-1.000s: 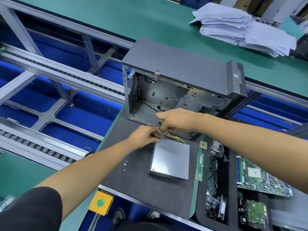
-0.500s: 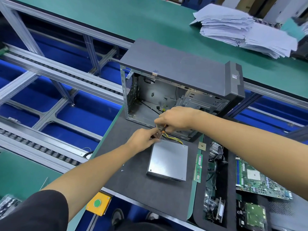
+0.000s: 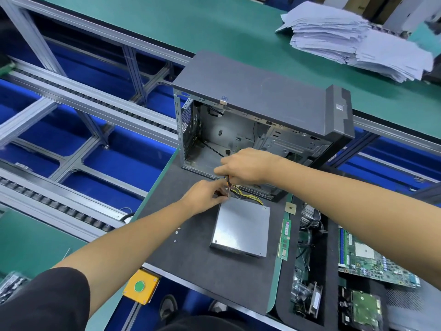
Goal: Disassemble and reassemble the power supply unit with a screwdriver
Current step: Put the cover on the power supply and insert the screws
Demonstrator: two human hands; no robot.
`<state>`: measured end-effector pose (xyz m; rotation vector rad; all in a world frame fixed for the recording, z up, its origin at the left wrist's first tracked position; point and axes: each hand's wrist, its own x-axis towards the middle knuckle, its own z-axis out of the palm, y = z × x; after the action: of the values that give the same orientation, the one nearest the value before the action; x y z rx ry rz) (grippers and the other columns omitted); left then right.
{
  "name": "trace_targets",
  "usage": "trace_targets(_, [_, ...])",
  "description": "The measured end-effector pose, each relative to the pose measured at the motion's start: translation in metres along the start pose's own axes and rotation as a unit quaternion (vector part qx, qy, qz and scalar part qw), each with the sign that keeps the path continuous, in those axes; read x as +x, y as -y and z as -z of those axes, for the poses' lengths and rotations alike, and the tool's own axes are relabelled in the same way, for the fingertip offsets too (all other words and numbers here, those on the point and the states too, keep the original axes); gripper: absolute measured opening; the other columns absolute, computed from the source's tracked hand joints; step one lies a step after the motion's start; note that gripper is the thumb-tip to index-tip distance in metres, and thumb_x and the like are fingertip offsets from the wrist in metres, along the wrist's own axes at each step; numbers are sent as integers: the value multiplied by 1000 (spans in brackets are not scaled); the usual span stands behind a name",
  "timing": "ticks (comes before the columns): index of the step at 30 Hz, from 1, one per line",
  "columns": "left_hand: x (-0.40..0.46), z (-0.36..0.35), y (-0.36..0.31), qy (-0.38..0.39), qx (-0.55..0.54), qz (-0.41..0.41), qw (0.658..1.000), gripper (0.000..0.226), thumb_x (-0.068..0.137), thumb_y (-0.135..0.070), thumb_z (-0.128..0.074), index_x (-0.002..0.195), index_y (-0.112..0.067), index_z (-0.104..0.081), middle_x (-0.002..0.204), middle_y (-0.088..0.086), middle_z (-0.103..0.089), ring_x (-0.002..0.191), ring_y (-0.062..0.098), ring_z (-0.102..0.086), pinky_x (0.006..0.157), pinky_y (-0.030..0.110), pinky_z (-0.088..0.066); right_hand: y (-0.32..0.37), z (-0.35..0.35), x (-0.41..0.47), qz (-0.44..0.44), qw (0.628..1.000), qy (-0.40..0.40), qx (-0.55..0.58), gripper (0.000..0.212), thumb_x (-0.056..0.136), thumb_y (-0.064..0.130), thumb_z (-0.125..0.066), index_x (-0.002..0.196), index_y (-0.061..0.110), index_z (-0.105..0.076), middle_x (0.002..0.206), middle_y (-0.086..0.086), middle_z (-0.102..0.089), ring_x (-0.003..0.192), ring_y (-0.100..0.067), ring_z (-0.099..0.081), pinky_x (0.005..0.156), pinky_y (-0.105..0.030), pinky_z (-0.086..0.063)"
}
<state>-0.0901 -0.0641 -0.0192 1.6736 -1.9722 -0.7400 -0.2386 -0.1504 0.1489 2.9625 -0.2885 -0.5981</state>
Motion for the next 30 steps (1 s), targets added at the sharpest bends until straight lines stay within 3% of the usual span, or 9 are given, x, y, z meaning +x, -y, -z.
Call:
trace_targets(2, [-1,0,-3,-5,-17,29,999,34,83,-49,-78,111,-40,-63,80,-30,-68,80,-9,-61,66,5,-39,3,-3,3,-36,999,-2,-2,19,101,35,-42,109,19,-50,85,-3,-53,67,-31,-45,54,-33,-28])
trace_targets(5, [0,-5,-6,-26,-27,63,997,28,81,-45,-79,87,-54,-53,78,-42,-63,77,-3,-65,72,26,-52,8,-7,7,-62,998,6,2,14,101,32,-42,106,20,-47,71,-2,-44,67,-33,-47,53,-33,-26])
trace_targets(7, [0,-7,-8,-27,-13,61,998,24,83,-44,-77,88,-49,-54,75,-46,-58,78,3,-67,71,32,-54,11,-7,9,-57,998,16,8,10,100,31,-43,99,23,-38,69,-1,-43,66,-33,-49,55,-33,-30])
trace_targets(11, [-1,-3,-9,-10,9,47,999,21,85,-46,-75,95,-34,-60,79,-31,-67,81,8,-70,74,36,-56,9,1,7,-38,999,25,-7,19,94,30,-49,101,26,-32,90,-4,-54,68,-31,-53,56,-35,-35])
trace_targets(15, [1,4,-11,8,-8,32,999,24,86,-43,-76,101,-32,-61,94,-18,-75,85,12,-69,79,39,-55,1,9,1,6,999,38,-29,28,95,15,-54,120,23,-43,107,-5,-37,62,-20,-39,53,-39,-38])
trace_targets(19, [6,6,-9,27,-11,37,999,21,86,-42,-78,101,-27,-74,95,-16,-76,91,14,-70,87,39,-54,-2,11,1,38,996,66,-44,19,99,24,-52,118,22,-52,98,0,-40,58,-19,-36,56,-37,-33])
trace_targets(22, [6,8,-9,36,-43,35,998,34,85,-38,-80,114,-29,-66,92,-19,-75,89,9,-70,85,38,-56,5,4,6,-44,998,36,4,19,104,35,-45,103,19,-53,79,0,-51,65,-26,-45,54,-32,-32])
trace_targets(26, [8,11,-7,49,-40,42,997,27,83,-40,-81,102,-35,-63,84,-25,-73,87,0,-68,83,36,-57,10,-1,14,-144,986,48,74,23,98,40,-51,97,19,-42,69,-1,-45,59,-23,-46,50,-32,-32])
trace_targets(30, [11,12,-7,65,-25,44,997,31,83,-35,-81,80,-46,-52,83,-23,-73,86,2,-66,84,37,-55,8,7,11,-61,993,72,71,41,86,22,-57,96,31,-19,70,-3,-53,56,-27,-49,45,-32,-30])
